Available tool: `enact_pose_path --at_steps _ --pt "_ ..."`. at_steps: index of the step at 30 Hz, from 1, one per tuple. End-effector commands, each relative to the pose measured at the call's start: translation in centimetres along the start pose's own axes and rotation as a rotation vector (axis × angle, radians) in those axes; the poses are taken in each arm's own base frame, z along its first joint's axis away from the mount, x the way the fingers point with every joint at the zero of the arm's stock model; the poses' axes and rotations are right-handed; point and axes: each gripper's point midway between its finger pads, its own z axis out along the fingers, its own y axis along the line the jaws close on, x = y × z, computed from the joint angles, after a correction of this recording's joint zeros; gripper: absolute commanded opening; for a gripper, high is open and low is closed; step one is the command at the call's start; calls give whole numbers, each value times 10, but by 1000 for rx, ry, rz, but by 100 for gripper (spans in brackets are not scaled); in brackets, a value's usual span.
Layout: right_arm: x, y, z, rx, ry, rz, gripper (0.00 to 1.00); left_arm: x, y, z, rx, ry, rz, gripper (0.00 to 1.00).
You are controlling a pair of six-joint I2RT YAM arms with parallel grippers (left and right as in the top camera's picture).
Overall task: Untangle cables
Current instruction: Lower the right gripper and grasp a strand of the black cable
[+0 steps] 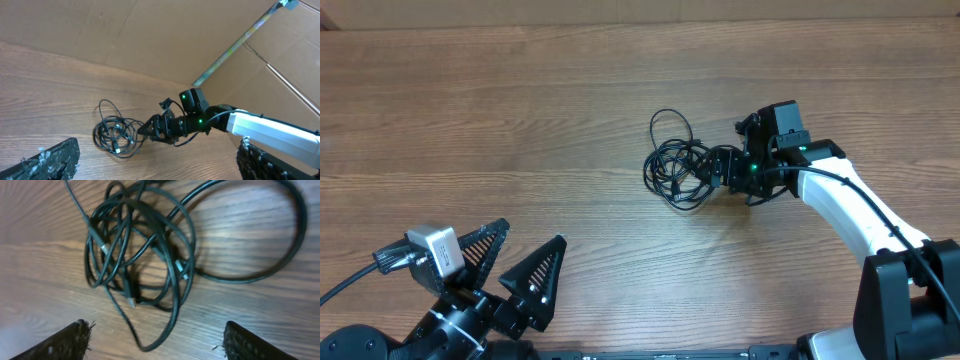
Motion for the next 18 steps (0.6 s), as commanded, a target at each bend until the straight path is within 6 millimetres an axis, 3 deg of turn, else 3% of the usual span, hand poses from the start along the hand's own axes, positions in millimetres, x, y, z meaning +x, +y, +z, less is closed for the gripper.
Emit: enact_pose_path --at_steps 1,3,5,9,18 --pt "-5 -7 1 45 -28 -13 85 -1 -3 -1 8 0 -16 100" --pt "-7 -6 1 42 -36 -16 91 -1 -3 -1 9 1 -19 100" --pt "-8 -5 1 39 -42 -19 91 -1 -3 -1 9 0 -19 99" --pt "-10 -5 1 37 -50 -22 83 -1 -3 -1 10 0 -19 99" --pt "-9 -13 18 46 -23 21 82 -1 -3 -1 10 0 -19 100"
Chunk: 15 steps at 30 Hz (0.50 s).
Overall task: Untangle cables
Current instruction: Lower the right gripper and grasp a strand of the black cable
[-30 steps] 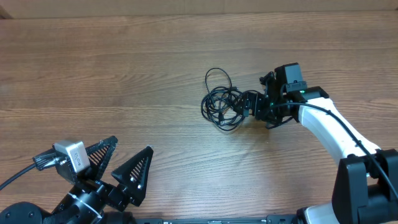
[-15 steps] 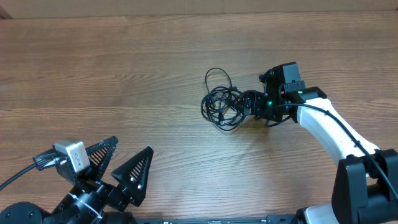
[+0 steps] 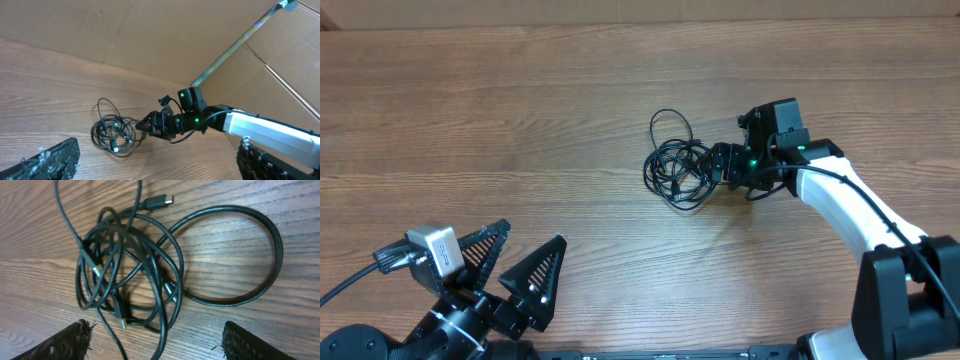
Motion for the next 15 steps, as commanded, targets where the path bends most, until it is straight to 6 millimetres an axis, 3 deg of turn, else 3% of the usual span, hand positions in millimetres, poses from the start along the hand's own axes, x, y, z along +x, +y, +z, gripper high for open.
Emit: enact_pose_path --at_steps 1,2,3,4,9,15 --pt "8 -9 16 21 41 40 81 -2 -3 -1 9 -3 -4 100" --pt "10 -10 20 22 53 47 70 -2 -3 -1 9 -3 -4 100" --pt "11 -12 23 25 63 52 30 -2 -3 -1 9 -3 -4 99" --pt "13 -13 26 29 72 59 4 -2 -3 -1 7 -4 -4 99" --pt "16 -10 32 21 85 62 4 -2 -2 -1 6 -4 -3 99" --pt "14 10 30 -63 86 42 4 -2 -1 -1 0 -6 -4 100"
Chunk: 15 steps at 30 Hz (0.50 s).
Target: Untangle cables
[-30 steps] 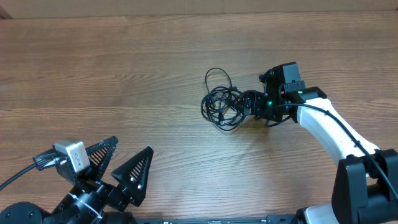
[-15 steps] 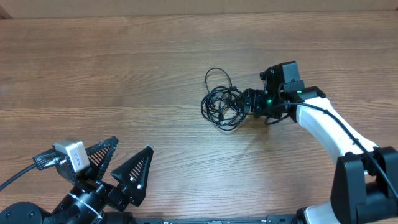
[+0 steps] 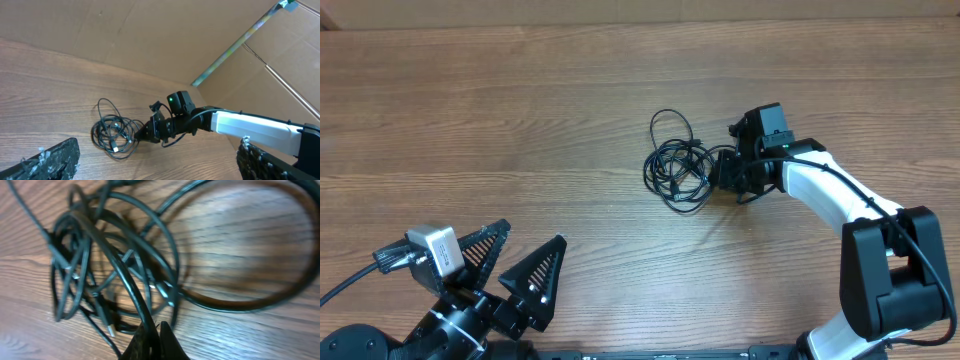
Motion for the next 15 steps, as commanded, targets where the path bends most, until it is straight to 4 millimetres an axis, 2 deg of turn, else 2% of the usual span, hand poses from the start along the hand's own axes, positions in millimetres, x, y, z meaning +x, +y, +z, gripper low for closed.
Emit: enact_pose_path --at_steps 1,4,7,11,15 --pt "-2 16 -5 -59 -4 -20 4 -3 -1 -1 -4 -8 -4 100" --pt "-11 27 -15 -81 -27 -52 4 -1 3 -1 -19 -3 -7 100" --pt "-19 44 -32 -124 -47 -116 4 6 15 -1 -82 16 -14 100" --pt "-33 65 -64 -140 -91 -160 4 12 37 -3 -193 21 -41 100" --pt "-39 93 -101 -160 -128 -235 4 14 44 3 -203 25 -46 100"
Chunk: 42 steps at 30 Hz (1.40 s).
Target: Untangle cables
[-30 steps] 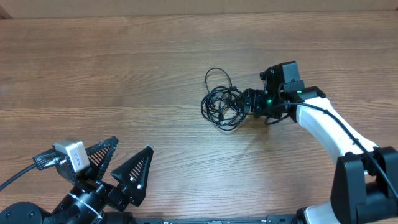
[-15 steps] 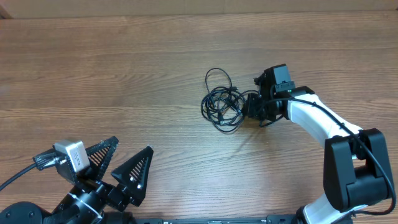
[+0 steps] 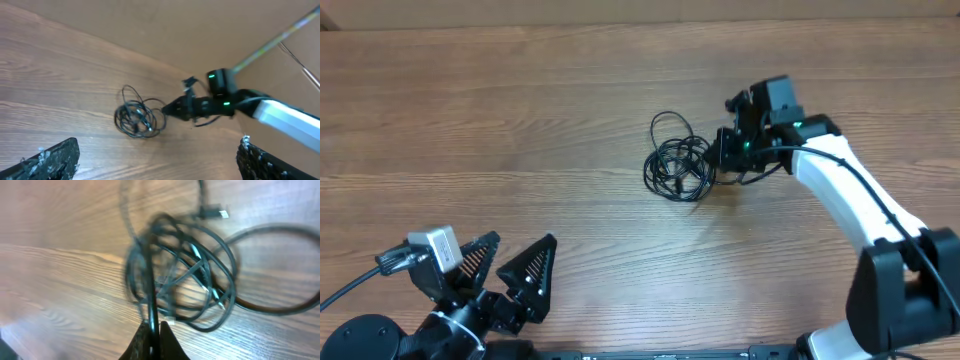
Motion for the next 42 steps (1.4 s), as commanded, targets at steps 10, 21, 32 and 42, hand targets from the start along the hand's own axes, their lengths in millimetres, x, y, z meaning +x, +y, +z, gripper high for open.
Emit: enact_pose_path --at_steps 10,21,32,42 --pt "-6 141 -116 -145 -125 -298 4 29 43 38 -92 92 -42 100" --pt "11 218 -199 -249 -207 -433 4 50 15 55 152 195 -9 99" --pt "4 261 -282 -376 -386 -384 4 88 32 71 175 319 -76 100" --pt "35 301 -309 -616 -265 -289 4 93 28 86 328 273 192 99"
